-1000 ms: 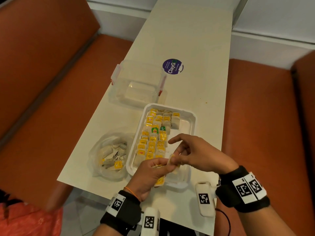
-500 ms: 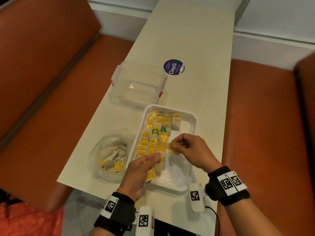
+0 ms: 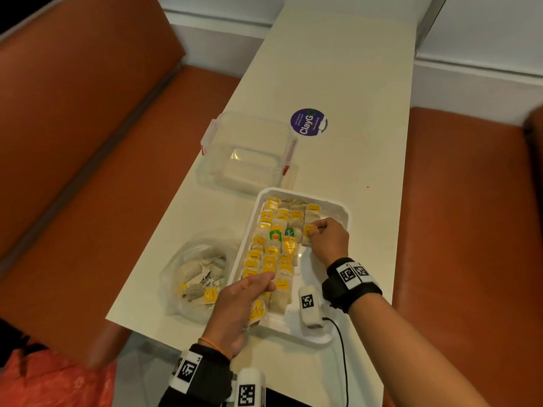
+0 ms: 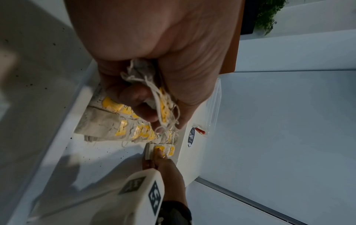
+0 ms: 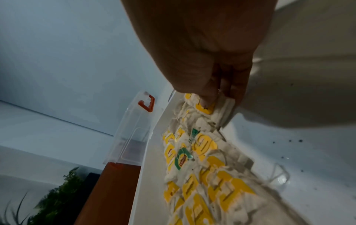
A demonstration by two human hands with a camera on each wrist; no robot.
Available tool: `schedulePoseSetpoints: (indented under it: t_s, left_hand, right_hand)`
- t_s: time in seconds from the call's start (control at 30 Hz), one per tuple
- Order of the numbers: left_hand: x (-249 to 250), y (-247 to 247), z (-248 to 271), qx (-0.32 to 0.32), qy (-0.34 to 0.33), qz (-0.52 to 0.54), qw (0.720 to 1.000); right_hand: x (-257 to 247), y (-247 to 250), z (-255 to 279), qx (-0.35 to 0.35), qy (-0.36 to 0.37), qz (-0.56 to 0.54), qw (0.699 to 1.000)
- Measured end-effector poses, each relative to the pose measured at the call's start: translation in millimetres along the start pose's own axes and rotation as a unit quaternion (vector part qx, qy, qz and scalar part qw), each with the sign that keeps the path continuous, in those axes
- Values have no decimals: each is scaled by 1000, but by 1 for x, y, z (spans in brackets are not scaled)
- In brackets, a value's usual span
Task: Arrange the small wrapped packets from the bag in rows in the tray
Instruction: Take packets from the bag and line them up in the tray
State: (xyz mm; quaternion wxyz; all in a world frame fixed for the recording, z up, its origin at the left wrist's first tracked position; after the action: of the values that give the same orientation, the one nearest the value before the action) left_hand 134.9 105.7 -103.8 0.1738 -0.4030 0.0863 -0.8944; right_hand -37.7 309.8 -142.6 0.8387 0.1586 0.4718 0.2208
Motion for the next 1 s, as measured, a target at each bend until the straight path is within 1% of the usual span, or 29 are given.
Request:
schedulePoseSetpoints:
  t_s: [0.2, 0.37, 0.5, 0.8, 1.0]
  left_hand:
    - [-3, 6, -4, 2, 16, -2, 1000]
    - [-7, 9, -8, 1, 31, 0, 1000]
    - [-3, 9, -9, 4, 28, 1, 1000]
    - [-4, 13, -7, 2, 27, 13, 1000]
    - [-4, 15, -4, 4, 28, 21, 999]
  right_hand:
    - [3, -2, -1, 47, -30, -41, 998]
    - [2, -2, -1, 66, -43, 2, 997]
    - [0, -1, 1, 71, -46, 15, 996]
    - [1, 0, 1, 88, -31, 6, 996]
    - [2, -1, -3, 81, -40, 13, 996]
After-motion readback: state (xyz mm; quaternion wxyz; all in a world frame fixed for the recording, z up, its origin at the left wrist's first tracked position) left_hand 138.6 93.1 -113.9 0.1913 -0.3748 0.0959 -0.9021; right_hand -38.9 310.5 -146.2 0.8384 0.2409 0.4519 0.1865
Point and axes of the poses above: each hand's wrist, its own z-axis away from the middle knuckle, its own y-axis out of the back of the hand, x = y × z, the point moved 8 cm from there along -z, towards the middle knuckle, and after that the axes turned 10 degrees about -x, right-handed, at the moved point
